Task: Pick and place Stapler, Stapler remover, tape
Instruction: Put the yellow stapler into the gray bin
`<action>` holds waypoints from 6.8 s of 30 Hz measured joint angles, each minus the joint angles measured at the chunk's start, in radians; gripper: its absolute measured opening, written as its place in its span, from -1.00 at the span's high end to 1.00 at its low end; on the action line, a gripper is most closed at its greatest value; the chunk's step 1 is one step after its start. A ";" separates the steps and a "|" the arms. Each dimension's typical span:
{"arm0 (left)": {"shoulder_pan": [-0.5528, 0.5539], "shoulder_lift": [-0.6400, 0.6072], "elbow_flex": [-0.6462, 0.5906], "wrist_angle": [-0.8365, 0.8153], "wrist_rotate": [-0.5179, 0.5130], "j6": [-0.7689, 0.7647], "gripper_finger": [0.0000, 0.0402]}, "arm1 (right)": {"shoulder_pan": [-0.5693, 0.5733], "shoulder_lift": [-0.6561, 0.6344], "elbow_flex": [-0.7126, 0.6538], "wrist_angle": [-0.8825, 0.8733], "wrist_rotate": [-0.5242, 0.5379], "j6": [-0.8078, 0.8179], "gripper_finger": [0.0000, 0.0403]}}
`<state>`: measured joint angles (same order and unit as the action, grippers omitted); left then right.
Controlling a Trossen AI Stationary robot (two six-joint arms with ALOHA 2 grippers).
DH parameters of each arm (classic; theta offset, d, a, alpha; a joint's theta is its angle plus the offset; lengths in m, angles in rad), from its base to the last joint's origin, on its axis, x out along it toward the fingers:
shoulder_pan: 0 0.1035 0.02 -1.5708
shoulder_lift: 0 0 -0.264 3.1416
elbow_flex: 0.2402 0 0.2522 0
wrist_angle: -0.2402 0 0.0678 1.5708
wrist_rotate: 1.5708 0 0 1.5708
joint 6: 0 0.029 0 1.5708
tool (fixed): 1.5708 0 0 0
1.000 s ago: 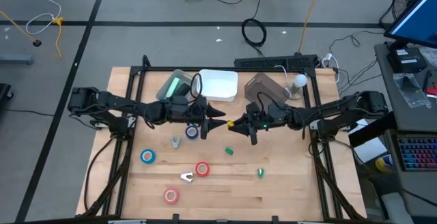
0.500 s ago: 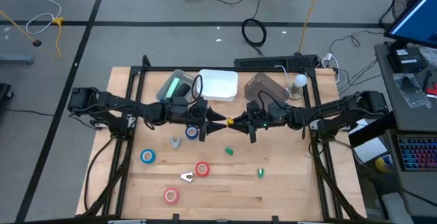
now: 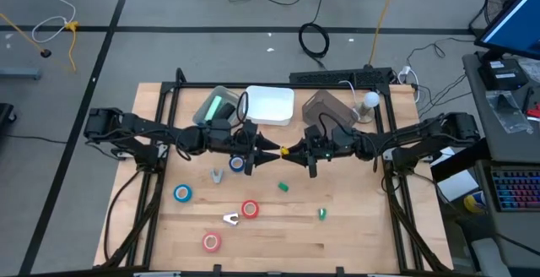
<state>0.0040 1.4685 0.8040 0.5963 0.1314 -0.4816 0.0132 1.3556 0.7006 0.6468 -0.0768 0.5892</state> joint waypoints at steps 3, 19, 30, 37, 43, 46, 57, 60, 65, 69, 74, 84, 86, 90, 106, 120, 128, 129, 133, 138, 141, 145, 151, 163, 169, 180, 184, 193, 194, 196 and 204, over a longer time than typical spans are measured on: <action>0.000 0.000 0.000 0.005 0.000 -0.003 0.00 | 0.000 0.000 0.000 0.004 0.001 0.000 0.66; 0.000 0.000 0.000 0.065 0.000 -0.021 -0.33 | 0.000 0.000 0.002 0.039 0.003 0.016 0.65; -0.006 0.000 0.000 0.064 -0.010 -0.049 -0.34 | 0.000 0.000 0.002 0.037 0.021 0.016 0.65; -0.013 0.000 0.023 0.049 -0.008 -0.048 -0.34 | 0.000 -0.001 0.002 0.045 0.025 0.016 0.65; -0.015 -0.001 0.041 0.015 -0.026 -0.038 -0.34 | 0.000 -0.002 0.002 0.062 0.029 0.020 0.65; -0.016 -0.002 0.043 -0.005 -0.037 -0.045 -0.34 | 0.000 0.001 0.002 0.068 0.032 0.025 0.65; -0.017 -0.002 0.043 -0.008 -0.105 -0.029 -0.34 | 0.001 0.001 0.002 0.081 0.034 0.028 0.65; -0.016 -0.002 0.043 -0.008 -0.132 -0.029 -0.34 | 0.001 0.001 0.002 0.082 0.032 0.028 0.65; -0.016 -0.002 0.043 -0.009 -0.157 -0.039 -0.34 | 0.001 0.001 0.002 0.082 0.031 0.028 0.65; -0.016 0.035 0.055 0.007 -0.158 -0.060 -0.34 | 0.001 0.001 0.002 0.082 0.030 0.028 0.65; -0.016 0.134 0.138 0.005 -0.065 -0.063 -0.34 | 0.001 0.001 0.001 0.077 0.029 0.028 0.65; 0.054 0.144 0.202 -0.094 0.106 -0.082 -0.34 | 0.002 0.000 0.001 0.050 0.026 0.027 0.65; 0.074 0.115 0.202 -0.126 0.149 -0.089 -0.34 | 0.002 -0.001 0.001 0.045 0.024 0.028 0.65; 0.100 0.057 0.203 -0.183 0.171 -0.075 -0.34 | 0.002 0.001 0.000 0.023 0.023 0.028 0.65; 0.058 0.056 0.202 -0.264 0.103 -0.036 -0.34 | 0.002 0.001 0.000 0.084 0.028 0.028 0.65; 0.059 0.056 0.202 -0.228 0.087 -0.025 -0.34 | 0.002 0.000 0.000 0.082 0.028 0.028 0.65; 0.059 0.056 0.202 -0.228 0.076 -0.010 -0.24 | 0.002 0.000 0.000 0.082 0.027 0.028 0.65; 0.059 0.056 0.202 -0.228 0.076 -0.008 -0.18 | 0.002 0.000 0.000 0.082 0.027 0.028 0.65; 0.055 0.056 0.202 -0.229 0.076 0.009 0.10 | 0.002 0.000 0.000 0.082 0.026 0.028 0.65; 0.055 0.056 0.202 -0.230 0.079 0.025 0.49 | 0.002 0.000 0.000 0.083 0.023 0.027 0.65; 0.055 0.056 0.202 -0.231 0.086 0.032 0.66 | 0.002 0.000 0.000 0.082 0.021 0.018 0.64; 0.055 0.056 0.202 -0.256 0.085 0.055 0.66 | 0.002 0.000 0.000 0.061 0.020 0.016 0.57; 0.066 0.055 0.202 -0.342 0.095 0.058 0.66 | 0.001 0.000 0.000 -0.004 -0.038 0.028 0.44; 0.139 -0.071 0.201 -0.782 -0.053 0.132 0.63 | 0.001 0.000 0.001 -0.240 -0.193 0.055 0.25; 0.207 -0.192 0.201 -1.096 -0.231 0.174 0.61 | 0.000 -0.008 0.001 -0.288 -0.195 0.068 0.24; 0.414 -0.254 0.201 -1.389 -0.368 0.245 0.61 | -0.006 -0.008 0.001 -0.275 -0.189 0.148 0.24; 0.506 -0.222 0.201 -1.441 -0.367 0.268 0.64 | -0.006 -0.008 0.001 -0.275 -0.188 0.159 0.24; 0.636 -0.113 0.165 -1.477 -0.313 0.404 0.61 | -0.006 -0.008 0.001 -0.270 -0.188 0.158 0.24; 0.640 -0.104 0.160 -1.477 -0.310 0.432 0.62 | -0.006 -0.008 0.001 -0.270 -0.188 0.158 0.24; 0.647 -0.092 0.153 -1.475 -0.308 0.476 0.64 | -0.006 -0.008 0.001 -0.270 -0.188 0.158 0.24; 0.653 -0.087 0.151 -1.489 -0.280 0.592 0.57 | -0.006 -0.008 0.001 -0.270 -0.187 0.159 0.24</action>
<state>0.6567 1.3819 0.9554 -0.8929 -0.1482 0.1105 0.0067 1.3476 0.7017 0.3766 -0.2638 0.7478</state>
